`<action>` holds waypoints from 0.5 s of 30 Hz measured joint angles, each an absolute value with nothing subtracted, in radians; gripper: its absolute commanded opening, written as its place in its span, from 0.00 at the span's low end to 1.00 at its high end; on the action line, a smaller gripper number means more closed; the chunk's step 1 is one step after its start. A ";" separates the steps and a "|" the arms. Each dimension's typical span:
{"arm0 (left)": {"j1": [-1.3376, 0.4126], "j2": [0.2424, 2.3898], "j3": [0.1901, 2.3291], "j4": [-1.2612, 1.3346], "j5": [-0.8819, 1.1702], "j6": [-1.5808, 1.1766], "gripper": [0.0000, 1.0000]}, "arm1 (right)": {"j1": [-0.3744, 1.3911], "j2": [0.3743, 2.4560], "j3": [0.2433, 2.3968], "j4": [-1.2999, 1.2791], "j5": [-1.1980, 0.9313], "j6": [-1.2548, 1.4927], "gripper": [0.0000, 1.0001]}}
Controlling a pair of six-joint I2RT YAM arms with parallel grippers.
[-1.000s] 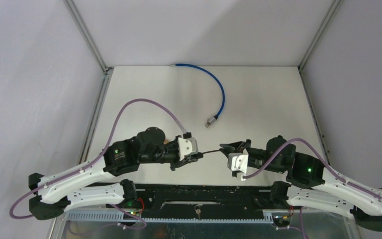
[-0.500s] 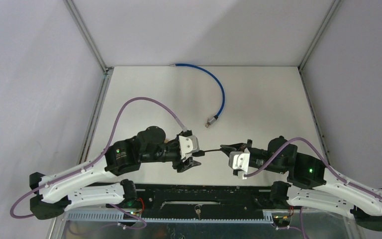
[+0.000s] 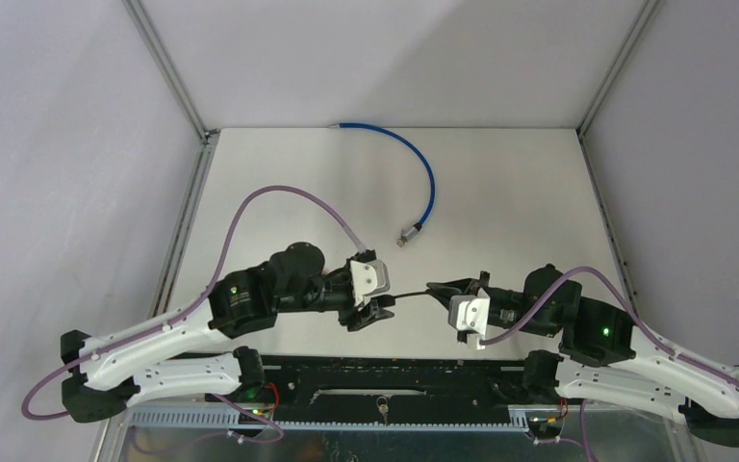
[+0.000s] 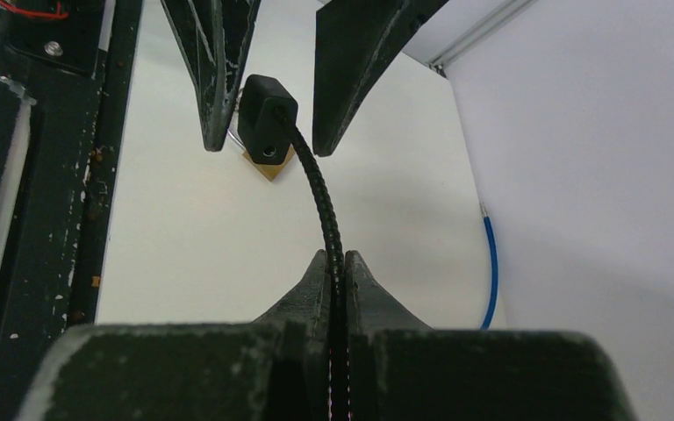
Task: Lock with the key
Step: Lock the lock.
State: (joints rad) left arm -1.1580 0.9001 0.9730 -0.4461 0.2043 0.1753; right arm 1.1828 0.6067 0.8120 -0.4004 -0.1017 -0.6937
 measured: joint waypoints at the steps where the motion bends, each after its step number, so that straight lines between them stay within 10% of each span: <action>1: -1.158 0.903 0.973 -0.443 0.207 0.175 0.60 | 1.183 0.604 0.812 -0.398 -0.106 -0.691 0.00; 15: -1.158 0.911 0.973 -0.437 0.222 0.174 0.45 | 1.183 0.584 0.812 -0.372 -0.124 -0.681 0.00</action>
State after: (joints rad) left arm -1.1580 0.9108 0.9730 -0.4370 0.2222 0.1741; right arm 1.1831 0.5842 0.8120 -0.3721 -0.1238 -0.6811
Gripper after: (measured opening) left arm 0.497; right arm 0.038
